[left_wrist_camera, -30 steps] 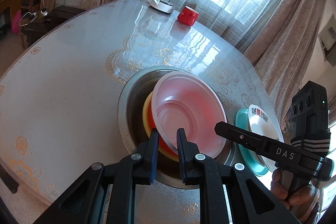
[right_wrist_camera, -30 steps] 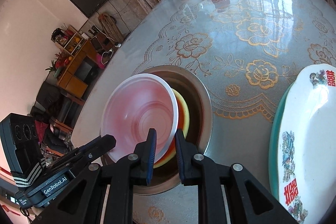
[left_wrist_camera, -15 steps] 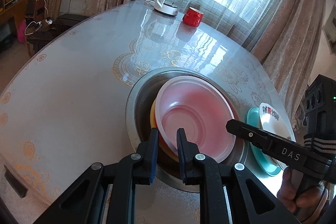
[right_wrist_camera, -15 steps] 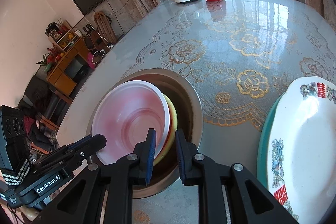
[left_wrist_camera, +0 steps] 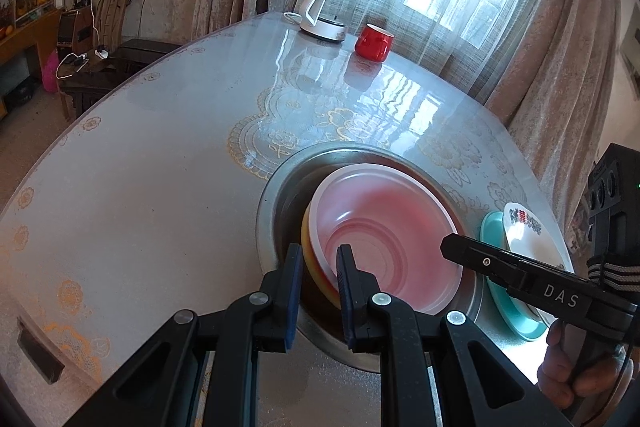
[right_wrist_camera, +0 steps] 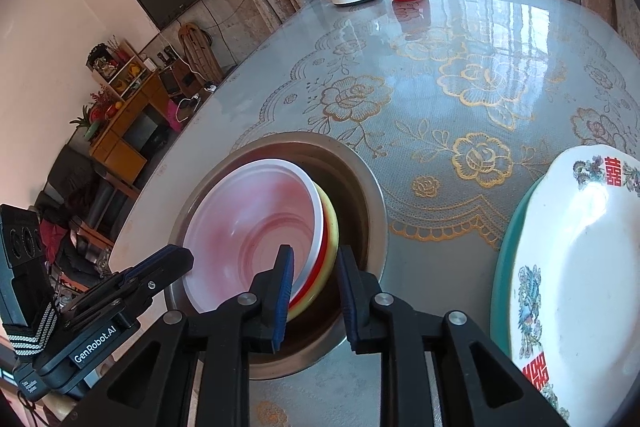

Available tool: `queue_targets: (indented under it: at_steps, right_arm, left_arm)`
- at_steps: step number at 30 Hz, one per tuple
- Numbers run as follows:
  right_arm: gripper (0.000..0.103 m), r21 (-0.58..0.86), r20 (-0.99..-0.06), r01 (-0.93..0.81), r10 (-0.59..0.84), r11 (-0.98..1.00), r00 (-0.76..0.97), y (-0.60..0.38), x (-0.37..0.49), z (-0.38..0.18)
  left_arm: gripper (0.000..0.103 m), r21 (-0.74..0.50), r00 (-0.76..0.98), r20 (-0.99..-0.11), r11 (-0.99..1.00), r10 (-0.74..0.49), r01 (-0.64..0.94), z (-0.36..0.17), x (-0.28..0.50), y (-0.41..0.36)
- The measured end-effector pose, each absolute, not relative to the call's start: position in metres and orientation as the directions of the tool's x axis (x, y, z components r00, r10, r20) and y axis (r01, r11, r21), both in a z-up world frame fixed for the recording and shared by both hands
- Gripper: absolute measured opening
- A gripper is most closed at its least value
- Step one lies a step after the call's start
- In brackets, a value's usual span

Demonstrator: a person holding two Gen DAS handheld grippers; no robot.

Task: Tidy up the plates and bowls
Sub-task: 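Lower the red bowl onto the yellow bowl and open both grippers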

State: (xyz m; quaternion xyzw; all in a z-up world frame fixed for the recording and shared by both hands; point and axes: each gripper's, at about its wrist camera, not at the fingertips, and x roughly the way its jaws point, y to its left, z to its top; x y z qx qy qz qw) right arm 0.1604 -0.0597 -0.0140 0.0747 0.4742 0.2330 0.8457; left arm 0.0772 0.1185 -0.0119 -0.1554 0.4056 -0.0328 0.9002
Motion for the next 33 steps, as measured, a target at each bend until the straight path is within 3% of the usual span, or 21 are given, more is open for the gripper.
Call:
queue_targets:
  at_steps: [10,33]
  right_arm:
    - [0.022,0.296,-0.774,-0.362,0.444,0.884,0.452,-0.047,0.161,-0.015]
    - [0.023,0.319,-0.751,-0.359,0.465,0.877,0.468,-0.060,0.150,-0.014]
  left_arm:
    - [0.017,-0.237,0.682,-0.721,0.968,-0.121,-0.079,-0.010,0.076,0.110]
    - [0.018,-0.224,0.676,-0.729,0.971,-0.110,-0.082,-0.009,0.073,0.105]
